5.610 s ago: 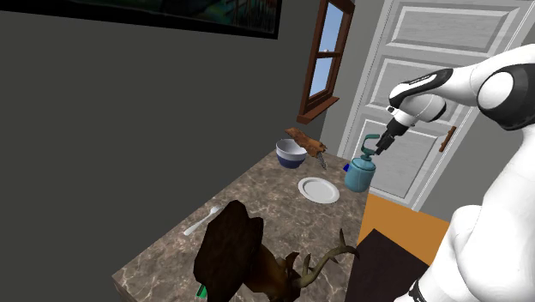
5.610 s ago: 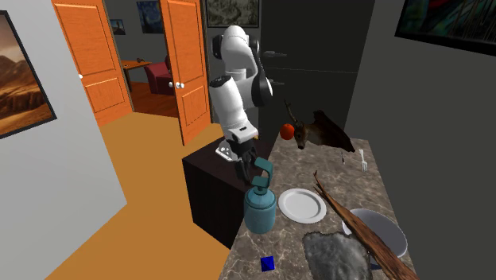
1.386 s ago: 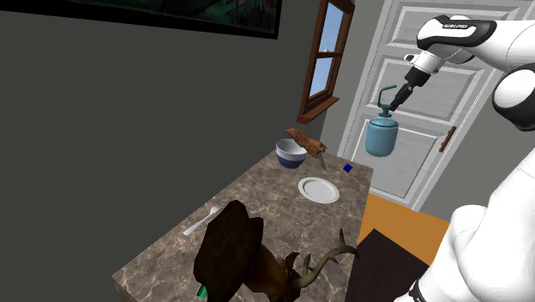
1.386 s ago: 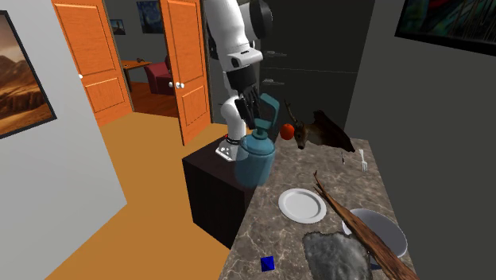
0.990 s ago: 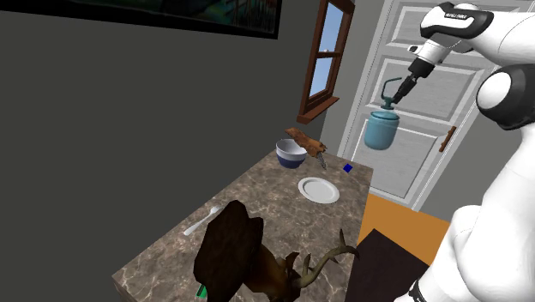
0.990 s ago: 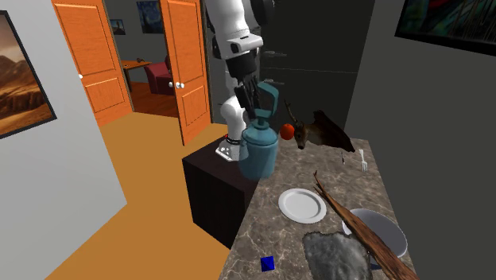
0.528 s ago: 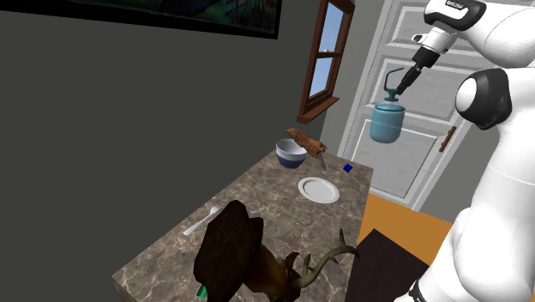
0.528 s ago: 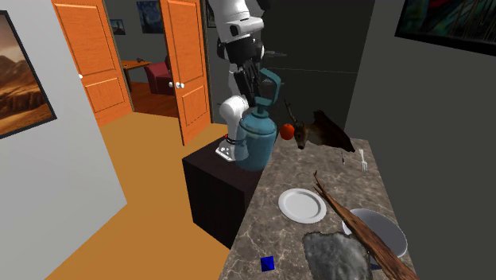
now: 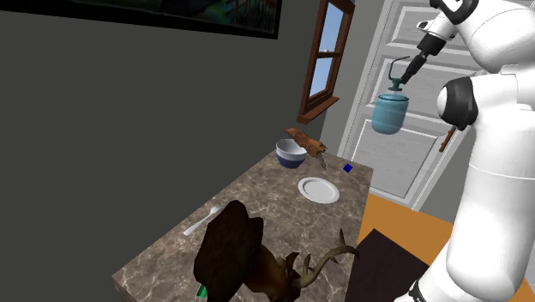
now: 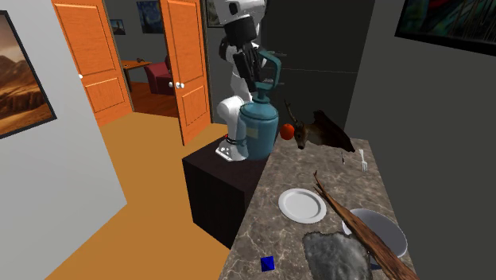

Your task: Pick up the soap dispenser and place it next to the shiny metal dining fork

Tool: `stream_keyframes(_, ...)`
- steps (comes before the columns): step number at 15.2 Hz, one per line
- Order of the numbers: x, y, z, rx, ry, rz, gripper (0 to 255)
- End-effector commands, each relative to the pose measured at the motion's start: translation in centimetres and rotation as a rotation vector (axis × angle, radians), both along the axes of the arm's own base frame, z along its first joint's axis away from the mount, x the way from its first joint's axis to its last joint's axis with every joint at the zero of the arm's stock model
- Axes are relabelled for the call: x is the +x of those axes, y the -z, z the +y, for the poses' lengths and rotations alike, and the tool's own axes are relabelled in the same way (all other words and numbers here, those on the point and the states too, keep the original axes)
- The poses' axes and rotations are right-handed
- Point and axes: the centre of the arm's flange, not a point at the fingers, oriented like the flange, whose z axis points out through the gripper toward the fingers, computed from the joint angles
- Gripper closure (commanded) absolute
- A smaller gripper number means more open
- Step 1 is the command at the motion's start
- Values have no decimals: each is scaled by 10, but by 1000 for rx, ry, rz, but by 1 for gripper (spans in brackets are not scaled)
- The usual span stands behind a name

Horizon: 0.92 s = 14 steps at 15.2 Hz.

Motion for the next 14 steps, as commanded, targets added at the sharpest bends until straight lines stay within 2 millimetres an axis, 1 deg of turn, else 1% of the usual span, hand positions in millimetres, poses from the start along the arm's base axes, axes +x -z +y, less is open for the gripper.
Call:
stream_keyframes(1,1,-11,0,0,-1,0,255)
stream_keyframes(7,1,-42,0,0,-1,0,255)
stream_keyframes(8,1,-44,0,0,-1,0,255)
stream_keyframes(14,26,-10,67,0,-1,0,255)
